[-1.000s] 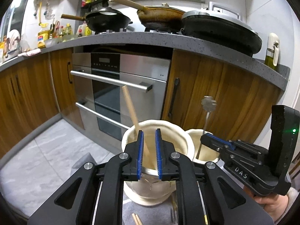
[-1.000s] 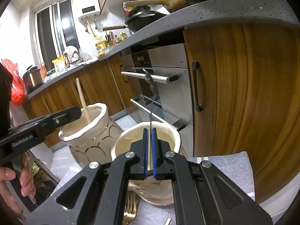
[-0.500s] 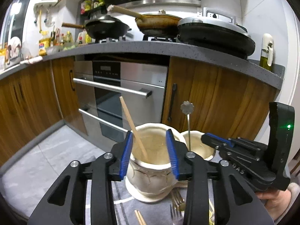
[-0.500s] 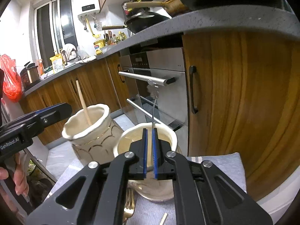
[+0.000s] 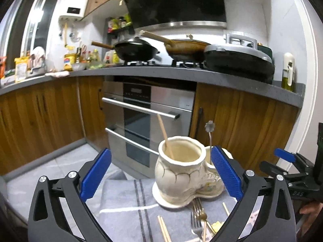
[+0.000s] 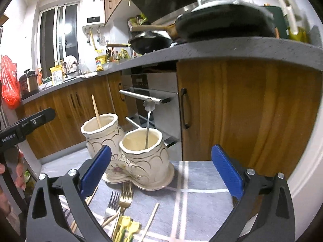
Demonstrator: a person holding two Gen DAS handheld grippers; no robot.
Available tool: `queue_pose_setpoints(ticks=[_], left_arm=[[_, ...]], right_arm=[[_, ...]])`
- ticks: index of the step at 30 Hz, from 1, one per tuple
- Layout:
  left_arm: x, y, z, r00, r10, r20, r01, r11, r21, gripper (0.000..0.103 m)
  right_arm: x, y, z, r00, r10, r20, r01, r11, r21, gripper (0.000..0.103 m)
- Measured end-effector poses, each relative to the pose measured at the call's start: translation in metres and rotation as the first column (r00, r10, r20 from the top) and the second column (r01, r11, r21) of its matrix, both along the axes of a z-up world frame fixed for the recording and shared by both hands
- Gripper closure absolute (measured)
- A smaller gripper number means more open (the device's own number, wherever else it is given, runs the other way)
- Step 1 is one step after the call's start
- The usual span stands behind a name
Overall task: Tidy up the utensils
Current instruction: 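Withdraw both open tools from the holder back toward the utensils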
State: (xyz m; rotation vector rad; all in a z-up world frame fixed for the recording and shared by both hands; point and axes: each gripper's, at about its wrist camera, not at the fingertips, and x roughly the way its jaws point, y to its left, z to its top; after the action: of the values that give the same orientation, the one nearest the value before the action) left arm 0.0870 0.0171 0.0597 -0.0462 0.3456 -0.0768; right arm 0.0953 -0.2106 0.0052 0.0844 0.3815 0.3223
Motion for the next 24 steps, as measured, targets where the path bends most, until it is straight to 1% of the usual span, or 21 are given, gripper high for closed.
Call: queue_pose_setpoints(ticks=[2, 5, 9, 13, 15, 17, 19, 24], left_arm=[[-0.005, 0.001, -0.002, 1.0, 0.015, -0.012, -0.015, 1.0, 0.002, 0.005], [-0.014, -0.001, -0.004, 0.999, 0.04, -0.023, -0.04, 0.999, 0.025, 0.005], [-0.032, -0.002, -0.009, 0.999, 0.048, -0.015, -0.047, 0.998, 0.048, 0.005], [-0.044, -0.002, -0.016, 0.998, 0.044, -0.054, -0.042, 0.998, 0.041, 0.005], [-0.048, -0.002, -0.018, 0.997, 0.044, -0.062, -0.041, 0.998, 0.044, 0.005], [-0.053, -0.004, -0.02, 0.997, 0.049, -0.066, -0.045, 0.997, 0.056, 0.005], [-0.062, -0.004, -0.02, 0.997, 0.065, -0.051, -0.062, 0.996, 0.067, 0.005], [-0.073, -0.003, -0.02, 0.998, 0.044, -0.052, -0.041, 0.998, 0.048, 0.005]], right_arm=[[-0.008, -0.004, 0.002, 1.0, -0.015, 0.009, 0.015, 1.0, 0.002, 0.005], [-0.015, -0.009, 0.005, 0.999, -0.038, 0.015, 0.038, 0.999, 0.002, 0.005], [-0.029, -0.015, 0.004, 0.999, -0.047, 0.012, 0.047, 0.999, -0.001, 0.005], [-0.042, -0.018, 0.001, 1.0, -0.029, 0.005, 0.029, 0.999, -0.022, 0.005], [-0.049, -0.017, -0.001, 0.999, -0.039, 0.01, 0.039, 0.998, -0.048, 0.005], [-0.055, -0.017, -0.002, 0.999, -0.051, 0.018, 0.052, 0.996, -0.072, 0.005], [-0.062, -0.017, -0.004, 0.998, -0.051, 0.026, 0.053, 0.995, -0.087, 0.005], [-0.07, -0.021, -0.009, 0.999, -0.044, 0.005, 0.044, 0.995, -0.087, 0.005]])
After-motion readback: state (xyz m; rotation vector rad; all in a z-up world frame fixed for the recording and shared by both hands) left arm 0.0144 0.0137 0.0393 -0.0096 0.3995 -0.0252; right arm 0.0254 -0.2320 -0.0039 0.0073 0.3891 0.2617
